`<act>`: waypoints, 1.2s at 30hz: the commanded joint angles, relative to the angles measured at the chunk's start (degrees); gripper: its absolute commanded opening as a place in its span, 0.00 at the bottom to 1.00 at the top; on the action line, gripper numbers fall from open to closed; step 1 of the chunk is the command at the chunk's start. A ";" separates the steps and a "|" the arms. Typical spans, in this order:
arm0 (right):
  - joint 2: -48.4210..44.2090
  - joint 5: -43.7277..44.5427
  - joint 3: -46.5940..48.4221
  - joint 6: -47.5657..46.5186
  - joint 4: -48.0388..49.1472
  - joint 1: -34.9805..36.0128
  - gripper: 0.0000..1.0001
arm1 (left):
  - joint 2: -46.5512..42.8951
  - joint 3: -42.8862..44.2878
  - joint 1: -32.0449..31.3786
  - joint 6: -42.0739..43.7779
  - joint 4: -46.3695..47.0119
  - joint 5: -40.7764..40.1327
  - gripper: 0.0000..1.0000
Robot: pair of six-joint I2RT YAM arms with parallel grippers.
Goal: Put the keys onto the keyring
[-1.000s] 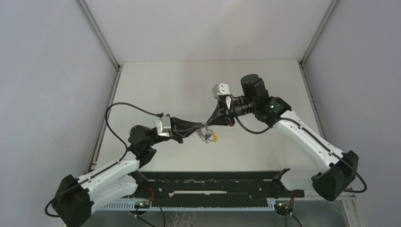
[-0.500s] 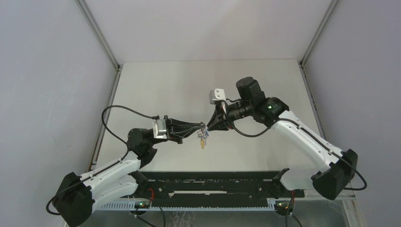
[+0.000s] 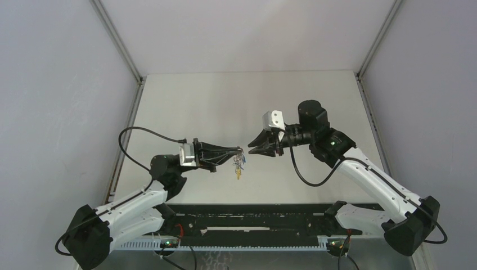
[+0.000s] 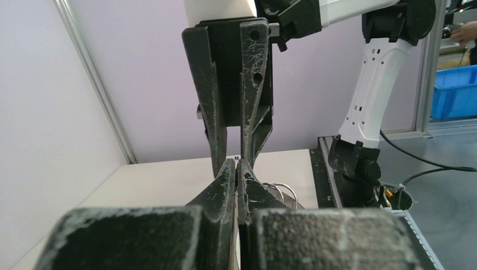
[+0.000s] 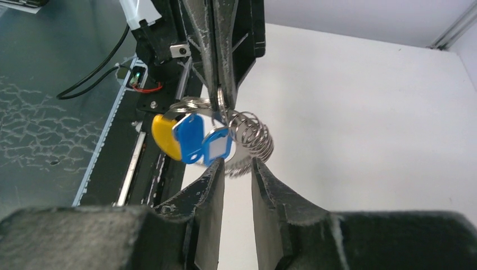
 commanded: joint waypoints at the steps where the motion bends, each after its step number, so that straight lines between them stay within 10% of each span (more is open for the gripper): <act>1: 0.34 -2.69 0.16 2.11 8.43 0.80 0.24 | -0.23 -0.52 -0.25 -1.88 5.53 0.62 0.00; 36: 3.18 -7.11 1.13 2.92 10.57 2.67 0.06 | 3.70 0.02 -0.44 -4.83 10.97 0.50 0.00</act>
